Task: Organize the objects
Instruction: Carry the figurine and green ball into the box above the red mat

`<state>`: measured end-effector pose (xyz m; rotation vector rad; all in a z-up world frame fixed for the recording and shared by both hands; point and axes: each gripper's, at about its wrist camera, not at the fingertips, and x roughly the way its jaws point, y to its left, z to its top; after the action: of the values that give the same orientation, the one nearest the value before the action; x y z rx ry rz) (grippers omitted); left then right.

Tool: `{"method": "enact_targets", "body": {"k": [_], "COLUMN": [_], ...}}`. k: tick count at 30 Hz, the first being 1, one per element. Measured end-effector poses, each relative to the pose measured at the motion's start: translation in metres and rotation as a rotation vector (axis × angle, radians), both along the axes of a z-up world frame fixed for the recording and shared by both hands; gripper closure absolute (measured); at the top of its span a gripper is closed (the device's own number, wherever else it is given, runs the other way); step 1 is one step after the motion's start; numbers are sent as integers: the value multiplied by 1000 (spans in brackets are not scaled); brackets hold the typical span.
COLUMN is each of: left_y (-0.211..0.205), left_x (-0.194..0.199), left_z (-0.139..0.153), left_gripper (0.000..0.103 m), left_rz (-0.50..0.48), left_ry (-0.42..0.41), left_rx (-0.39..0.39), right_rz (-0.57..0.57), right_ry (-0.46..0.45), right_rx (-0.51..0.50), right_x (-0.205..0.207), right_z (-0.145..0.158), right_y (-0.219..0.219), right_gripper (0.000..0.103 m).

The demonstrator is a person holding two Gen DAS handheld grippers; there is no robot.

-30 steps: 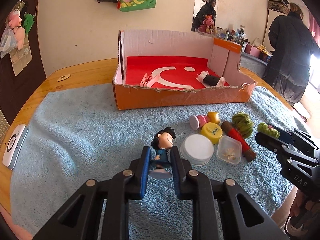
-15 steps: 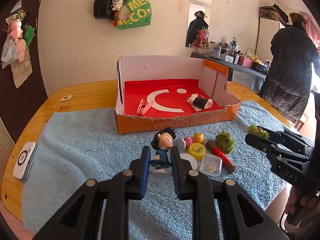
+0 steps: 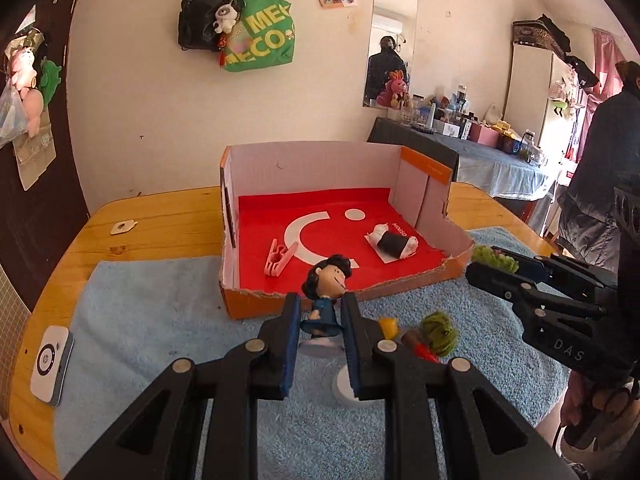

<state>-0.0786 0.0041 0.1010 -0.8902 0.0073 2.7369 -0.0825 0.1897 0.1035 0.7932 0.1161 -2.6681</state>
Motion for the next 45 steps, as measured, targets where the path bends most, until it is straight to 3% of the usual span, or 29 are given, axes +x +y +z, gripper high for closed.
{"method": "enact_targets", "body": {"k": [8,18,25,35,45], "left_y": [15,32,26,24,30], "left_x": [-55,-107,-130,-140,-140], "left_z": [-1,-32,-49,-63,-66], "left_gripper": [82,82,82,82,81], "left_rz": [-98,-194,-184,-195,-200], "left_ry": [-87,-227,-274,-325,-305], "left_rx": [-3,-67,-100,-114,-143], "right_rz": [102,226,255,298,295], "right_ry": [-73,-326,-414,-461,-462], "right_rx": [21,61,105,119,129], "right_x": [-64,-132,-150,-158,-155], "right_z": [10,-20,-40,-52,-51], "right_y": [-19,-29,-31,-37,-36], "right_gripper": [73,73,73,72,72]}}
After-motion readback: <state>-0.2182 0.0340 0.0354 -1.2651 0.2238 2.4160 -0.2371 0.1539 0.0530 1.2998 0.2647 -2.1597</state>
